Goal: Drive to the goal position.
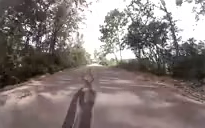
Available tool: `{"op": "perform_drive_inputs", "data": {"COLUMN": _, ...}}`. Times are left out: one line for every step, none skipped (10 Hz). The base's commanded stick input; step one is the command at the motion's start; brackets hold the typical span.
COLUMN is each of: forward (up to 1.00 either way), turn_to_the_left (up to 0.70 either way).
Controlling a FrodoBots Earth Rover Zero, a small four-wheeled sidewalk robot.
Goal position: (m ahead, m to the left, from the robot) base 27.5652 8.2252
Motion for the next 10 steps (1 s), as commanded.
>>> {"op": "perform_drive_inputs", "data": {"forward": 0.70, "turn_to_the_left": 0.00}}
{"op": "perform_drive_inputs", "data": {"forward": 0.70, "turn_to_the_left": 0.00}}
{"op": "perform_drive_inputs", "data": {"forward": 0.70, "turn_to_the_left": 0.00}}
{"op": "perform_drive_inputs", "data": {"forward": 0.70, "turn_to_the_left": 0.00}}
{"op": "perform_drive_inputs", "data": {"forward": 0.70, "turn_to_the_left": 0.00}}
{"op": "perform_drive_inputs", "data": {"forward": 0.70, "turn_to_the_left": 0.00}}
{"op": "perform_drive_inputs", "data": {"forward": 0.70, "turn_to_the_left": 0.00}}
{"op": "perform_drive_inputs", "data": {"forward": 0.70, "turn_to_the_left": 0.00}}
{"op": "perform_drive_inputs", "data": {"forward": 0.70, "turn_to_the_left": 0.00}}
{"op": "perform_drive_inputs", "data": {"forward": 0.70, "turn_to_the_left": 0.00}}
